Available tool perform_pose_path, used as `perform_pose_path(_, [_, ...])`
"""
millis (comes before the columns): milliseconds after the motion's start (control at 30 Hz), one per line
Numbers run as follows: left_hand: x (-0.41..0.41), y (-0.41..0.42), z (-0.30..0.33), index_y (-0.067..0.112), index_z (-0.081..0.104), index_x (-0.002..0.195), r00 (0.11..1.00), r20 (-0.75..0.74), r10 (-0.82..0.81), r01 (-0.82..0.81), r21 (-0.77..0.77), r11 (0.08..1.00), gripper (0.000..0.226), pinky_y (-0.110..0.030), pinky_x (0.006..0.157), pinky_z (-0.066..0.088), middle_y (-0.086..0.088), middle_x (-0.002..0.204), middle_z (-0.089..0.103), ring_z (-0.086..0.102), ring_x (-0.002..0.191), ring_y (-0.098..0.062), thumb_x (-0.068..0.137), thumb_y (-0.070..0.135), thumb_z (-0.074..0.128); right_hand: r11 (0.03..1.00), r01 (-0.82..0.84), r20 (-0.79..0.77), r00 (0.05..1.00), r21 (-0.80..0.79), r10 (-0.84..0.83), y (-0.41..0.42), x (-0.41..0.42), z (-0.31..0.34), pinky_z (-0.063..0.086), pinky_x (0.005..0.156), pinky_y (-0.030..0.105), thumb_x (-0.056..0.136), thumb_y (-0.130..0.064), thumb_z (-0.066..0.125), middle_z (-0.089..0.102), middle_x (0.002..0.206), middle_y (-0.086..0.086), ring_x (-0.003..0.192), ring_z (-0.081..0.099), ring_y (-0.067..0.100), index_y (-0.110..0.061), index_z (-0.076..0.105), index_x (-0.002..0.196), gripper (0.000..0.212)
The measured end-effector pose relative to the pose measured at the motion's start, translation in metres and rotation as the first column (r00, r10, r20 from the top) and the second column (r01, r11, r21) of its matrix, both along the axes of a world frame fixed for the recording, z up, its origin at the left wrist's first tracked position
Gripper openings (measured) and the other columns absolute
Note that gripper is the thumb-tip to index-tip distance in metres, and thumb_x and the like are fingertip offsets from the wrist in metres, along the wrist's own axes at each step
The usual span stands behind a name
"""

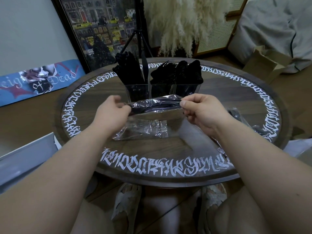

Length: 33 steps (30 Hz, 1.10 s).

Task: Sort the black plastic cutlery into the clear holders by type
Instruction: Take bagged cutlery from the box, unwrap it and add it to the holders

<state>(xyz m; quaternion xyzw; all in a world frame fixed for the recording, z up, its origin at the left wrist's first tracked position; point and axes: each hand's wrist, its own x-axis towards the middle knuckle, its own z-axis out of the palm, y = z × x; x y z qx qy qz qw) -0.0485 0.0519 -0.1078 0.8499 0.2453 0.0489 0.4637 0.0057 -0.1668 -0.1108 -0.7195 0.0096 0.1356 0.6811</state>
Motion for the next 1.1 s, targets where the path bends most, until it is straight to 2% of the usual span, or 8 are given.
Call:
perform_pose_path(100, [-0.004, 0.006, -0.003, 0.013, 0.062, 0.113, 0.999, -0.037, -0.014, 0.006, -0.223, 0.975, 0.023, -0.027, 0.062, 0.056, -0.009, 0.1, 0.069, 0.071, 0.083, -0.017, 0.092, 0.005, 0.055, 1.0, 0.018, -0.026, 1.0, 0.015, -0.018, -0.004, 0.0, 0.0, 0.038, 0.051, 0.023, 0.087, -0.002, 0.063, 0.053, 0.06, 0.001, 0.055, 0.048, 0.01, -0.012, 0.063, 0.074, 0.016])
perform_pose_path(200, [-0.003, 0.003, -0.003, 0.015, 0.068, 0.09, 1.0, 0.007, -0.021, 0.022, -0.173, 0.985, 0.017, -0.027, 0.062, 0.054, -0.006, 0.079, 0.072, 0.07, 0.079, -0.019, 0.091, 0.001, 0.058, 0.999, 0.044, -0.08, 0.996, 0.001, -0.044, -0.005, 0.0, 0.0, 0.038, 0.05, 0.021, 0.087, -0.007, 0.064, 0.056, 0.065, 0.001, 0.054, 0.048, 0.008, -0.013, 0.065, 0.077, 0.012])
perform_pose_path(333, [0.001, -0.002, -0.004, 0.021, 0.067, 0.08, 0.998, 0.019, -0.053, 0.053, -0.012, 0.998, 0.014, -0.037, 0.074, 0.054, -0.008, 0.083, 0.072, 0.07, 0.084, -0.027, 0.087, 0.009, 0.066, 0.999, 0.046, -0.177, 0.983, -0.01, -0.047, -0.009, -0.001, 0.001, 0.036, 0.048, 0.019, 0.087, -0.016, 0.067, 0.053, 0.067, 0.001, 0.051, 0.045, 0.007, -0.014, 0.064, 0.078, 0.009])
perform_pose_path(467, [0.003, -0.009, -0.003, 0.027, 0.064, 0.07, 0.997, -0.008, -0.076, 0.076, 0.162, 0.984, 0.018, -0.031, 0.06, 0.05, -0.001, 0.075, 0.071, 0.061, 0.062, -0.022, 0.085, 0.016, 0.065, 0.996, 0.081, -0.195, 0.977, -0.03, -0.086, -0.012, 0.0, 0.0, 0.037, 0.049, 0.02, 0.086, -0.014, 0.068, 0.055, 0.066, 0.001, 0.051, 0.046, 0.007, -0.015, 0.062, 0.075, 0.013])
perform_pose_path(567, [0.004, -0.01, -0.004, 0.024, 0.065, 0.073, 0.998, -0.024, -0.064, 0.068, 0.234, 0.97, 0.011, -0.035, 0.063, 0.053, 0.0, 0.074, 0.07, 0.057, 0.062, -0.02, 0.082, 0.018, 0.062, 0.996, 0.085, -0.202, 0.977, 0.04, -0.076, -0.011, 0.0, 0.0, 0.039, 0.048, 0.019, 0.086, -0.012, 0.068, 0.057, 0.065, 0.001, 0.05, 0.049, 0.007, -0.013, 0.062, 0.075, 0.013])
perform_pose_path(767, [0.005, -0.007, -0.008, 0.025, 0.065, 0.075, 0.996, 0.009, -0.09, 0.086, 0.207, 0.974, 0.016, -0.032, 0.06, 0.048, 0.001, 0.067, 0.066, 0.054, 0.056, -0.018, 0.09, 0.027, 0.059, 0.988, 0.07, -0.223, 0.974, 0.141, -0.037, -0.018, 0.001, 0.003, 0.045, 0.048, 0.016, 0.086, -0.002, 0.065, 0.062, 0.06, 0.0, 0.05, 0.056, 0.006, -0.011, 0.062, 0.076, 0.014])
perform_pose_path(933, [0.004, -0.005, -0.009, 0.02, 0.061, 0.074, 0.995, -0.021, -0.102, 0.103, 0.383, 0.918, 0.021, -0.029, 0.061, 0.04, 0.002, 0.068, 0.061, 0.055, 0.063, -0.019, 0.093, 0.026, 0.054, 0.985, 0.088, -0.21, 0.976, 0.146, -0.056, -0.019, 0.001, 0.004, 0.048, 0.048, 0.015, 0.084, -0.002, 0.068, 0.061, 0.056, 0.001, 0.048, 0.056, 0.005, -0.01, 0.062, 0.07, 0.017])
perform_pose_path(1100, [0.004, 0.017, -0.016, 0.015, 0.062, 0.102, 0.985, -0.168, 0.034, 0.065, 0.55, 0.833, 0.018, -0.036, 0.075, 0.044, -0.01, 0.102, 0.064, 0.055, 0.09, -0.03, 0.094, 0.023, 0.048, 0.982, 0.152, -0.209, 0.97, 0.113, -0.126, -0.029, 0.005, 0.004, 0.052, 0.049, 0.016, 0.084, -0.002, 0.067, 0.062, 0.058, 0.004, 0.047, 0.059, 0.005, -0.007, 0.061, 0.074, 0.013])
